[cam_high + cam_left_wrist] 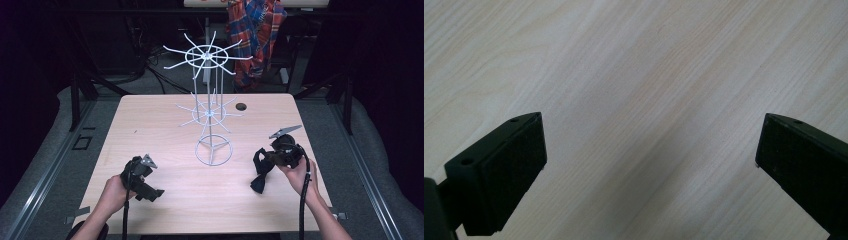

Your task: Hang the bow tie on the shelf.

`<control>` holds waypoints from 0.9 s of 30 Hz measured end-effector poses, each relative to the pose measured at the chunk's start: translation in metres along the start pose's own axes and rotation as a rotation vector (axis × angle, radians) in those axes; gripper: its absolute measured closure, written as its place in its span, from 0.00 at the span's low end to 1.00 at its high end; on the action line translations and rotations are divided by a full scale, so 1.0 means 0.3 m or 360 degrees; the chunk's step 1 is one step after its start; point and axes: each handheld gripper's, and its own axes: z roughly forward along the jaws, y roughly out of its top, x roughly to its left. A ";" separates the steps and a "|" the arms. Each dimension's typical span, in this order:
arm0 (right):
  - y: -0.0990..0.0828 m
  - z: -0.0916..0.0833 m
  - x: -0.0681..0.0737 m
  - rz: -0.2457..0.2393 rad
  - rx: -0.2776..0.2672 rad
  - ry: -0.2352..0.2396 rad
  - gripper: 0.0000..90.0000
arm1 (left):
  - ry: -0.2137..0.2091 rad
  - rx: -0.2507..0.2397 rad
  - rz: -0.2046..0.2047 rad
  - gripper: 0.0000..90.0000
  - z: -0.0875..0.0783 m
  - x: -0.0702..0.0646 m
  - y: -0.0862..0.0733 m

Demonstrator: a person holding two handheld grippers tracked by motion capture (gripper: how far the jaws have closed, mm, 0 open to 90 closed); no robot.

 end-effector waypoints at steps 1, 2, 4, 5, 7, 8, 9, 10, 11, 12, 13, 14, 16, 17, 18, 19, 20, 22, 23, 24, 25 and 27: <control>0.001 -0.005 0.000 -0.0003 -0.0006 -0.0011 0.97 | -0.0002 0.0000 0.0001 0.00 0.000 0.000 0.000; 0.002 -0.009 0.000 -0.0002 -0.0010 -0.0005 0.97 | -0.0001 -0.0002 0.0001 0.00 0.000 -0.001 0.000; 0.004 -0.015 0.001 -0.0016 -0.0013 -0.0007 0.97 | -0.0001 -0.0003 0.0002 0.00 0.000 -0.001 0.000; 0.004 -0.015 0.001 -0.0016 -0.0013 -0.0007 0.97 | -0.0001 -0.0003 0.0002 0.00 0.000 -0.001 0.000; 0.010 -0.025 0.006 -0.0037 -0.0035 -0.0002 0.97 | 0.0000 -0.0003 0.0001 0.00 0.000 -0.001 0.000; 0.012 -0.029 0.008 -0.0040 -0.0046 0.0005 0.97 | 0.0000 -0.0002 0.0001 0.00 0.000 -0.001 0.000; 0.012 -0.029 0.008 -0.0040 -0.0046 0.0005 0.97 | 0.0000 -0.0002 0.0001 0.00 0.000 -0.001 0.000; 0.018 -0.039 0.012 -0.0048 -0.0063 0.0003 0.97 | 0.0001 -0.0003 0.0001 0.00 0.000 -0.001 0.000; 0.020 -0.043 0.014 -0.0046 -0.0076 0.0012 0.97 | 0.0001 -0.0002 0.0002 0.00 0.000 -0.001 0.000; 0.022 -0.047 0.016 -0.0045 -0.0085 0.0009 0.97 | 0.0001 -0.0003 0.0001 0.00 0.000 -0.001 0.000; 0.023 -0.049 0.017 -0.0044 -0.0090 0.0011 0.97 | 0.0000 -0.0003 0.0003 0.00 0.000 -0.001 0.000; 0.024 -0.050 0.018 -0.0047 -0.0095 0.0011 0.97 | -0.0001 -0.0003 0.0004 0.00 -0.001 -0.001 0.000; 0.024 -0.051 0.017 -0.0047 -0.0099 0.0010 0.97 | -0.0001 -0.0004 0.0003 0.00 -0.001 -0.002 0.000; 0.025 -0.053 0.017 -0.0049 -0.0101 0.0010 0.97 | -0.0001 -0.0004 0.0003 0.00 -0.002 -0.002 0.000; 0.026 -0.056 0.018 -0.0048 -0.0102 0.0008 0.97 | 0.0000 -0.0004 0.0001 0.00 -0.002 -0.002 0.000; 0.028 -0.060 0.018 -0.0049 -0.0106 0.0011 0.97 | 0.0001 -0.0004 0.0000 0.00 -0.002 -0.002 0.000; 0.030 -0.063 0.019 -0.0052 -0.0112 0.0010 0.97 | 0.0002 -0.0004 0.0001 0.00 -0.002 -0.002 0.000; 0.035 -0.068 0.022 -0.0060 -0.0122 0.0010 0.97 | 0.0001 -0.0006 0.0002 0.00 -0.003 -0.002 0.000; 0.037 -0.069 0.022 -0.0059 -0.0133 0.0011 0.97 | 0.0002 -0.0006 0.0004 0.00 -0.003 -0.002 0.000; 0.039 -0.070 0.023 -0.0056 -0.0133 0.0014 0.97 | 0.0002 -0.0007 0.0003 0.00 -0.004 -0.002 0.000; 0.041 -0.071 0.022 -0.0062 -0.0135 0.0014 0.97 | 0.0001 -0.0007 0.0004 0.00 -0.004 -0.002 -0.001; 0.043 -0.073 0.021 -0.0061 -0.0137 0.0012 0.97 | 0.0002 -0.0006 0.0007 0.00 -0.005 -0.002 -0.001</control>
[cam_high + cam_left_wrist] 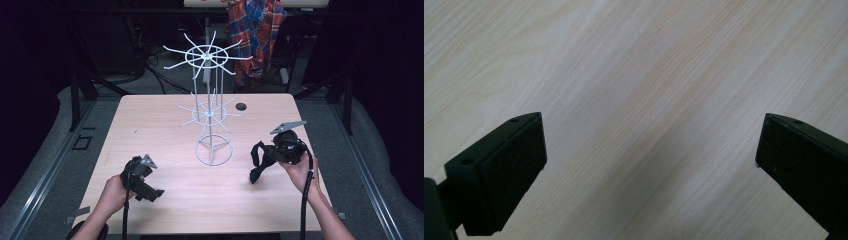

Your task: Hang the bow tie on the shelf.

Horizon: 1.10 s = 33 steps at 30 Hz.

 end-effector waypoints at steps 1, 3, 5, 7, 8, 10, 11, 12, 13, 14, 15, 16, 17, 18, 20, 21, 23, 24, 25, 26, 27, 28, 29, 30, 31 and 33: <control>0.004 -0.004 0.000 0.0005 -0.0006 -0.0004 0.97 | -0.0001 -0.0001 0.0002 0.00 -0.001 0.000 0.000; 0.008 -0.007 -0.001 0.0005 -0.0015 -0.0007 0.97 | -0.0001 -0.0008 -0.0004 0.00 -0.001 -0.001 0.000; 0.015 -0.010 -0.002 0.0008 -0.0025 -0.0005 0.97 | -0.0001 -0.0008 -0.0003 0.00 -0.001 -0.001 0.000; 0.023 -0.014 -0.001 0.0012 -0.0038 -0.0003 0.97 | -0.0002 -0.0007 -0.0003 0.00 -0.001 -0.001 0.000; 0.026 -0.016 -0.001 0.0010 -0.0041 -0.0003 0.97 | 0.0000 -0.0009 -0.0003 0.00 -0.001 -0.002 0.000; 0.028 -0.019 -0.001 0.0012 -0.0047 -0.0006 0.97 | -0.0001 -0.0010 -0.0004 0.00 -0.002 -0.001 0.000; 0.028 -0.023 -0.002 0.0008 -0.0051 -0.0004 0.97 | -0.0003 -0.0011 -0.0006 0.00 -0.002 -0.002 0.000; 0.027 -0.024 -0.002 0.0008 -0.0049 -0.0006 0.97 | 0.0002 -0.0019 -0.0004 0.00 -0.002 -0.002 -0.001; 0.027 -0.024 -0.002 0.0014 -0.0053 -0.0005 0.97 | 0.0002 -0.0020 -0.0002 0.00 -0.002 -0.001 -0.002; 0.027 -0.024 -0.003 0.0015 -0.0051 -0.0007 0.97 | 0.0002 -0.0021 -0.0002 0.00 -0.003 0.000 -0.001; 0.028 -0.025 -0.003 0.0016 -0.0055 -0.0009 0.97 | 0.0003 -0.0026 -0.0003 0.00 -0.004 0.000 -0.001; 0.028 -0.025 -0.003 0.0016 -0.0055 -0.0009 0.97 | 0.0003 -0.0026 -0.0003 0.00 -0.004 0.000 -0.001; 0.030 -0.031 -0.004 0.0017 -0.0057 -0.0012 0.97 | 0.0003 -0.0032 -0.0007 0.00 -0.006 0.000 -0.002; 0.031 -0.036 -0.005 0.0021 -0.0062 -0.0012 0.97 | 0.0003 -0.0032 -0.0005 0.00 -0.007 0.000 -0.002; 0.033 -0.049 -0.008 0.0029 -0.0076 -0.0014 0.97 | 0.0001 -0.0032 -0.0004 0.00 -0.007 -0.001 -0.002; 0.034 -0.055 -0.009 0.0034 -0.0086 -0.0021 0.97 | 0.0001 -0.0033 -0.0005 0.00 -0.006 -0.001 -0.002; 0.036 -0.065 -0.014 0.0036 -0.0099 -0.0027 0.97 | -0.0004 -0.0027 -0.0003 0.00 -0.007 0.000 -0.001; 0.038 -0.070 -0.017 0.0035 -0.0099 -0.0031 0.97 | -0.0003 -0.0028 -0.0002 0.00 -0.007 0.000 -0.001; 0.040 -0.071 -0.020 0.0043 -0.0107 -0.0032 0.97 | -0.0003 -0.0028 -0.0001 0.00 -0.008 0.000 0.000; 0.040 -0.071 -0.020 0.0043 -0.0107 -0.0032 0.97 | -0.0003 -0.0028 -0.0001 0.00 -0.008 0.000 0.000; 0.043 -0.076 -0.025 0.0049 -0.0110 -0.0033 0.97 | -0.0003 -0.0029 -0.0003 0.00 -0.007 0.000 0.000; 0.043 -0.076 -0.025 0.0049 -0.0110 -0.0033 0.97 | -0.0003 -0.0029 -0.0003 0.00 -0.007 0.000 0.000; 0.046 -0.078 -0.029 0.0050 -0.0113 -0.0037 0.97 | -0.0002 -0.0031 -0.0005 0.00 -0.007 0.000 0.000; 0.048 -0.079 -0.031 0.0047 -0.0112 -0.0042 0.97 | -0.0002 -0.0031 -0.0005 0.00 -0.007 0.000 0.000; 0.050 -0.078 -0.032 0.0050 -0.0120 -0.0043 0.97 | -0.0003 -0.0031 -0.0008 0.00 -0.006 0.001 0.000; 0.054 -0.080 -0.035 0.0048 -0.0118 -0.0042 0.97 | -0.0005 -0.0029 -0.0006 0.00 -0.006 0.001 0.000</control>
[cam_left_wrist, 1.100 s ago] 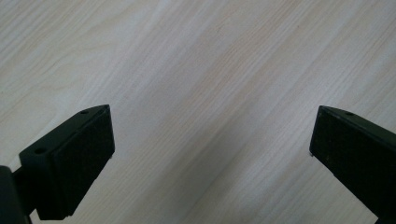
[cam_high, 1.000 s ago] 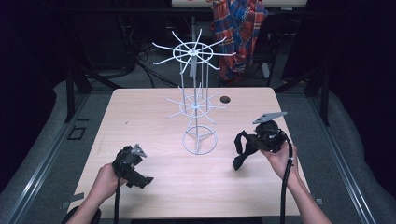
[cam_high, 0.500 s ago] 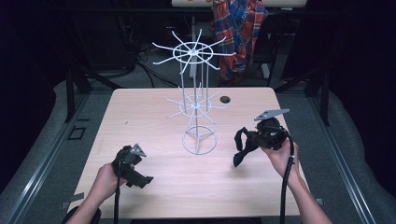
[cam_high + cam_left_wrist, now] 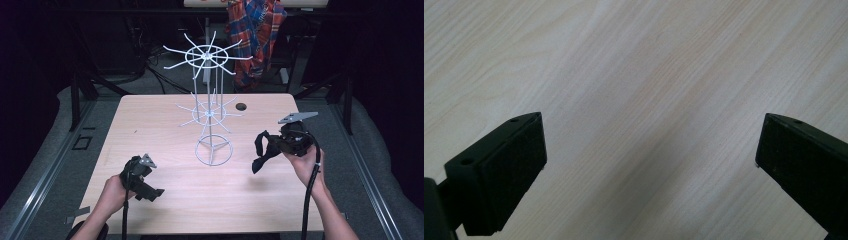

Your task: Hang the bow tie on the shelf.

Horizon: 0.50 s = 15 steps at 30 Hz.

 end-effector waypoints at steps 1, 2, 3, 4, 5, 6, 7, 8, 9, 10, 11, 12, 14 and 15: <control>0.003 0.001 -0.001 0.0004 -0.0011 -0.0001 0.97 | 0.0000 -0.0002 -0.0004 0.00 0.001 0.000 0.000; 0.007 0.000 -0.001 0.0007 -0.0016 0.0002 0.97 | -0.0002 -0.0002 -0.0004 0.00 0.001 0.000 0.000; 0.011 0.000 -0.002 0.0000 -0.0016 0.0000 0.97 | -0.0002 -0.0001 -0.0003 0.00 0.001 0.000 0.000; 0.015 0.000 -0.002 0.0004 -0.0025 0.0001 0.97 | -0.0002 -0.0001 -0.0003 0.00 0.001 0.001 0.000; 0.020 0.001 -0.002 0.0003 -0.0026 0.0003 0.97 | -0.0001 -0.0001 -0.0004 0.00 0.001 0.001 0.000; 0.025 0.002 -0.002 0.0006 -0.0035 0.0004 0.97 | 0.0001 -0.0001 -0.0004 0.00 0.001 0.002 0.000; 0.030 0.003 -0.003 0.0002 -0.0039 0.0003 0.97 | 0.0001 -0.0001 -0.0004 0.00 0.001 0.002 0.000; 0.035 0.004 -0.004 -0.0002 -0.0040 0.0002 0.97 | 0.0001 -0.0001 -0.0004 0.00 0.001 0.002 0.000; 0.040 0.005 -0.004 0.0006 -0.0041 0.0000 0.97 | 0.0001 -0.0001 -0.0004 0.00 0.001 0.002 0.000; 0.044 0.007 -0.005 0.0002 -0.0050 0.0000 0.97 | -0.0001 -0.0003 -0.0003 0.00 0.001 0.002 0.000; 0.048 0.008 -0.006 -0.0001 -0.0045 0.0003 0.97 | -0.0001 -0.0003 -0.0003 0.00 0.001 0.002 0.000; 0.052 0.010 -0.005 0.0004 -0.0052 0.0006 0.97 | -0.0001 -0.0003 -0.0004 0.00 0.000 0.002 0.000; 0.060 0.014 -0.006 0.0004 -0.0061 0.0009 0.97 | -0.0002 0.0000 0.0000 0.00 0.000 0.003 -0.001; 0.064 0.015 -0.007 -0.0003 -0.0060 0.0005 0.97 | -0.0002 0.0000 0.0000 0.00 0.000 0.003 -0.001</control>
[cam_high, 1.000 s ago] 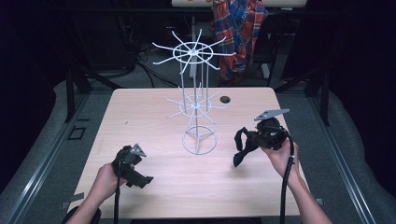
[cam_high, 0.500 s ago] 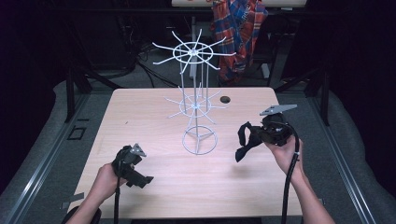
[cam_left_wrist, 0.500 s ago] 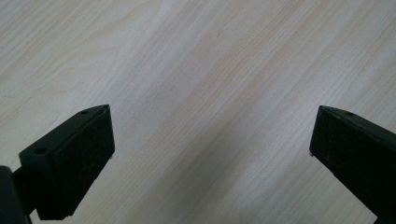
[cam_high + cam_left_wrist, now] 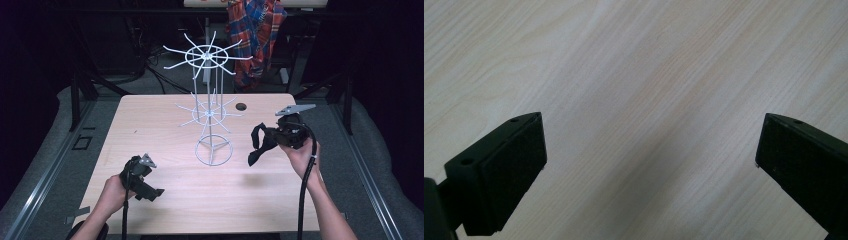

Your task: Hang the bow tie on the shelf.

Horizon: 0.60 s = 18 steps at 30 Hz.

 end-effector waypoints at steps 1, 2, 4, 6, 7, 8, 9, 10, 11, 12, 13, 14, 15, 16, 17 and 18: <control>0.004 0.002 0.000 0.0006 -0.0009 0.0000 0.98 | 0.0001 0.0000 -0.0004 0.00 -0.001 0.001 -0.001; 0.008 0.002 -0.001 0.0004 0.0000 0.0000 0.97 | 0.0001 0.0000 -0.0004 0.00 -0.001 0.001 -0.001; 0.012 0.005 -0.001 0.0006 -0.0016 0.0001 0.97 | 0.0001 -0.0001 -0.0004 0.00 -0.001 0.002 -0.001; 0.023 0.009 -0.004 0.0005 -0.0025 0.0006 0.97 | 0.0000 0.0000 -0.0005 0.00 0.000 0.003 -0.001; 0.027 0.011 -0.006 0.0004 -0.0033 0.0012 0.97 | -0.0001 0.0000 -0.0005 0.00 0.000 0.004 -0.002; 0.031 0.012 -0.008 0.0003 -0.0025 0.0013 0.97 | -0.0001 0.0000 -0.0005 0.00 0.000 0.004 -0.002; 0.035 0.014 -0.009 -0.0002 -0.0030 0.0012 0.97 | 0.0000 0.0000 -0.0004 0.00 0.000 0.004 -0.001; 0.039 0.014 -0.011 0.0003 -0.0028 0.0016 0.97 | 0.0000 -0.0004 -0.0009 0.00 0.001 0.003 -0.001; 0.043 0.015 -0.012 0.0002 -0.0025 0.0015 0.97 | -0.0001 -0.0004 -0.0009 0.00 0.001 0.002 0.000; 0.043 0.015 -0.012 0.0002 -0.0025 0.0015 0.97 | -0.0001 -0.0004 -0.0009 0.00 0.001 0.002 0.000; 0.051 0.015 -0.013 0.0005 -0.0040 0.0015 0.97 | -0.0003 -0.0003 -0.0004 0.00 0.002 0.001 0.001; 0.055 0.014 -0.014 0.0007 -0.0042 0.0018 0.98 | -0.0003 -0.0002 -0.0003 0.00 0.002 0.000 0.001; 0.059 0.013 -0.013 0.0005 -0.0048 0.0016 0.97 | -0.0003 -0.0002 -0.0006 0.00 0.002 0.000 0.000; 0.063 0.011 -0.013 -0.0002 -0.0056 0.0015 0.97 | -0.0003 -0.0002 -0.0007 0.00 0.002 0.001 0.000; 0.067 0.010 -0.012 0.0006 -0.0055 0.0020 0.97 | 0.0000 -0.0003 -0.0009 0.00 0.001 0.002 -0.001; 0.071 0.009 -0.012 -0.0002 -0.0058 0.0018 0.97 | 0.0004 -0.0004 -0.0006 0.00 0.001 0.002 -0.002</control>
